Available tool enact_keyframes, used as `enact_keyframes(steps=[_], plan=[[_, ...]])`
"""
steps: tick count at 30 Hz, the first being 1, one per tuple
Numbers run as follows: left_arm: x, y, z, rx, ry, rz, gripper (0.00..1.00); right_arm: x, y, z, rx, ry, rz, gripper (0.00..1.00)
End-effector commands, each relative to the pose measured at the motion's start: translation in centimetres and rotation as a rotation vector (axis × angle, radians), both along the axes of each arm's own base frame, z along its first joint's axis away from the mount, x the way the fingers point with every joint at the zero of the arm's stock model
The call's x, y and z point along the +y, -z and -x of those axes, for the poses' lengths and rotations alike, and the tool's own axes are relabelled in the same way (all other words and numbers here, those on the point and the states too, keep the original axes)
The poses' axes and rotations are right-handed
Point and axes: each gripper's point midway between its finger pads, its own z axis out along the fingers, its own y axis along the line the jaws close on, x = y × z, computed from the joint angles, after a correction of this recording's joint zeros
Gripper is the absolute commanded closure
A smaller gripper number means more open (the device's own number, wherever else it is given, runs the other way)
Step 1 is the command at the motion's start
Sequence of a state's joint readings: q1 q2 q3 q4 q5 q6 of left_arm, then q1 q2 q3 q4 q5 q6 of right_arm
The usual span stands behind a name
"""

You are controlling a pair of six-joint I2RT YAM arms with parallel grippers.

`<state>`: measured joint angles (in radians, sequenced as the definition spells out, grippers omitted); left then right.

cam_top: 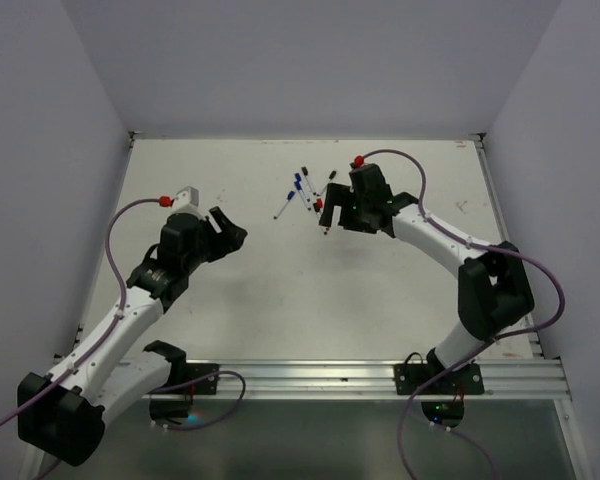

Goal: Open the pen caps

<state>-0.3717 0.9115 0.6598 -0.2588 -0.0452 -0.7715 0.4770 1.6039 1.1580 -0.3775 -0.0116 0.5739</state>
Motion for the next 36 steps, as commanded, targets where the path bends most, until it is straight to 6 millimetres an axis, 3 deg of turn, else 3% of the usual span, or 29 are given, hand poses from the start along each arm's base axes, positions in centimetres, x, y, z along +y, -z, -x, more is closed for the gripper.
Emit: enact_keyframes(steps=[1,3,4,6,7,8,10,11,12,13,14,15,16,17,19,20,27,32,36], plan=[[0.4,-2.3,-1.9,-0.102,-0.027,-0.034,0.29,1.7,-1.7,-2.8,-0.079,-0.022,0.012,0.04],[0.5,-1.3,-2.9,-0.063,-0.027,-0.093,0.29,2.3,-1.5,-3.3,-0.074,-0.03,0.012,0.05],[0.3,-2.1,-3.6,-0.072,-0.012,-0.123,0.29,2.3,-1.6,-3.3,-0.076,-0.024,0.01,0.05],[-0.3,-0.4,-5.0,-0.017,0.026,-0.178,0.29,2.1,-1.5,-3.0,-0.082,-0.009,0.001,0.05],[-0.7,-1.4,-6.1,-0.042,0.049,-0.205,0.29,2.0,-2.3,-2.9,-0.102,-0.003,-0.01,0.05],[-1.0,0.3,-7.0,0.001,0.062,-0.235,0.29,1.8,-2.8,-2.8,-0.118,0.001,-0.019,0.04],[-1.6,-0.1,-8.9,-0.027,0.094,-0.27,0.28,1.4,-3.5,-2.1,-0.138,0.003,-0.027,0.04],[-1.9,1.4,-9.8,0.001,0.098,-0.295,0.28,1.3,-3.7,-1.9,-0.142,0.002,-0.029,0.04],[-1.9,1.8,-10.6,-0.003,0.098,-0.314,0.29,1.1,-3.7,-1.6,-0.14,0.002,-0.023,0.04],[-2.2,1.4,-11.8,-0.03,0.115,-0.342,0.33,0.9,-4.1,-1.3,-0.142,-0.001,-0.023,0.03],[-2.6,3.2,-12.7,0.003,0.141,-0.368,0.37,0.8,-4.7,-0.8,-0.146,-0.005,-0.027,0.03],[-2.8,3.6,-13.5,0.011,0.151,-0.389,0.4,0.5,-4.7,-0.3,-0.146,-0.007,-0.028,0.03],[-3.2,2.8,-14.8,-0.015,0.169,-0.419,0.41,0.4,-5.1,0.0,-0.155,-0.01,-0.037,0.03],[-3.5,4.7,-15.4,0.016,0.196,-0.444,0.42,0.6,-6.5,0.3,-0.19,-0.023,-0.07,0.03],[-3.8,4.7,-16.9,0.003,0.206,-0.481,0.43,0.3,-6.4,1.1,-0.196,-0.024,-0.082,0.02],[-3.9,5.8,-17.4,0.02,0.215,-0.499,0.44,0.2,-7.4,1.4,-0.224,-0.025,-0.098,0.02],[-6.3,6.4,-19.7,-0.043,0.313,-0.492,0.45,0.1,-7.1,2.5,-0.215,-0.043,-0.114,0.02],[-8.6,6.8,-19.9,-0.079,0.406,-0.433,0.45,0.4,-6.5,2.5,-0.206,-0.052,-0.125,0.01],[-9.1,7.5,-20.4,-0.071,0.423,-0.429,0.44,0.3,-6.3,2.6,-0.203,-0.047,-0.118,0.02]])
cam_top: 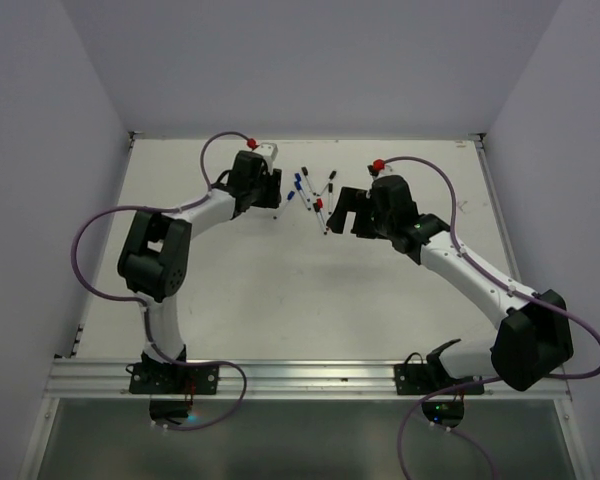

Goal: Open the pen caps

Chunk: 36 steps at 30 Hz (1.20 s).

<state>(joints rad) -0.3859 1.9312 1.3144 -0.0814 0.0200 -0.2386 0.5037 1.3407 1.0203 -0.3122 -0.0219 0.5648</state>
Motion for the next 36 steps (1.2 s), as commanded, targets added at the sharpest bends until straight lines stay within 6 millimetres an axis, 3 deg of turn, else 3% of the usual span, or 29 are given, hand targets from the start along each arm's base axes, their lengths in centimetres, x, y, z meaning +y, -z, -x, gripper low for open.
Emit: enact_keyframes(steps=[1,16,27,32,35,36], plan=[[-2.1,-1.3,-1.8,-0.063,0.075,0.03,0.44,0.5,-0.8,-0.5,-0.035,-0.006,-0.028,0.02],[-3.1,1.9,-1.7,-0.002,0.07,-0.051,0.45,0.6,0.4,-0.7,-0.007,-0.002,-0.013,0.02],[-1.9,5.0,-1.0,0.05,0.015,-0.17,0.53,0.0,0.5,-0.4,-0.016,0.013,-0.001,0.01],[-1.9,5.9,-0.7,0.065,0.017,-0.169,0.61,-0.2,0.6,-0.2,-0.012,0.017,-0.002,0.02],[-2.0,6.3,-0.6,0.075,0.02,-0.174,0.71,-0.3,1.0,0.1,0.005,0.023,0.002,0.01],[-1.9,6.4,-0.6,0.073,0.017,-0.177,0.8,-1.1,1.3,-0.1,0.015,0.071,0.027,0.01]])
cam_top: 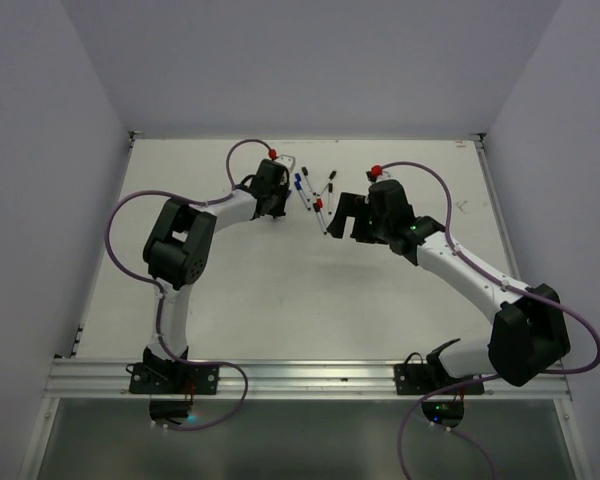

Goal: Open the pen caps

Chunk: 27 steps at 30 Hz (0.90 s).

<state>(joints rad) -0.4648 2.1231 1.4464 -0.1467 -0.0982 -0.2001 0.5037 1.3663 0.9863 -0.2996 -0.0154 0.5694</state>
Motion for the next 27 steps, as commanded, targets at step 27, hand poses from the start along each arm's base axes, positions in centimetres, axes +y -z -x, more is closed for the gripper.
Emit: enact_keyframes(steps=[27], plan=[[-5.7,-13.9,22.9,-0.157,0.332,0.685,1.0,6.2,-4.3,2.6,-0.116,-0.185,-0.441,0.22]])
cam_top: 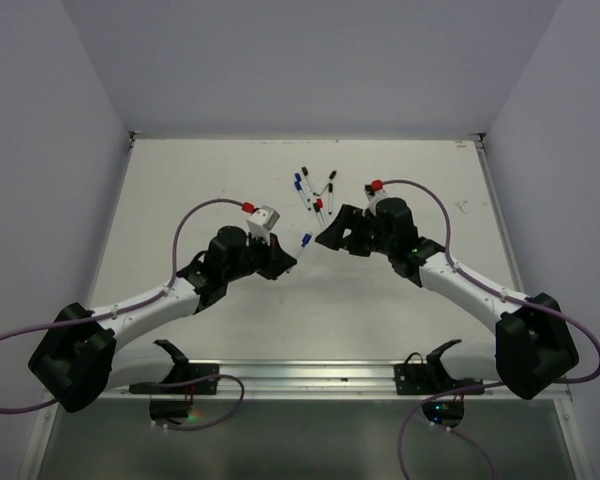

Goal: Open the pen caps

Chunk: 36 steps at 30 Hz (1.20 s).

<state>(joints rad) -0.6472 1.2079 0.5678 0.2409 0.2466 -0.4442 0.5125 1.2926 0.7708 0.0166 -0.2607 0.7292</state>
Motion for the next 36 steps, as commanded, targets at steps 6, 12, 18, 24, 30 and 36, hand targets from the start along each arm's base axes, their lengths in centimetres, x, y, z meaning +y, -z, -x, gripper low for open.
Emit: enact_keyframes(steps=[6,12,18,24,30,36], plan=[[-2.8,-2.7,1.4,0.002,-0.005,0.111,1.0,2.6,-4.7,0.1,-0.143,-0.055,-0.163,0.24],[-3.7,-3.0,1.8,0.006,-0.007,0.12,1.0,2.6,-3.8,0.1,-0.126,-0.042,-0.139,0.3],[-4.1,-3.7,1.9,-0.004,-0.023,0.136,1.0,3.0,-2.9,0.1,-0.106,-0.045,-0.139,0.36],[-4.6,-4.4,2.0,-0.018,-0.033,0.134,1.0,3.5,-2.3,0.3,-0.092,-0.05,-0.133,0.41],[-5.0,-4.5,2.1,-0.028,-0.03,0.122,1.0,3.6,-2.4,0.2,-0.093,-0.049,-0.135,0.49],[-5.1,-4.6,2.2,-0.028,-0.029,0.124,1.0,4.2,-2.2,0.4,-0.088,-0.067,-0.149,1.0]])
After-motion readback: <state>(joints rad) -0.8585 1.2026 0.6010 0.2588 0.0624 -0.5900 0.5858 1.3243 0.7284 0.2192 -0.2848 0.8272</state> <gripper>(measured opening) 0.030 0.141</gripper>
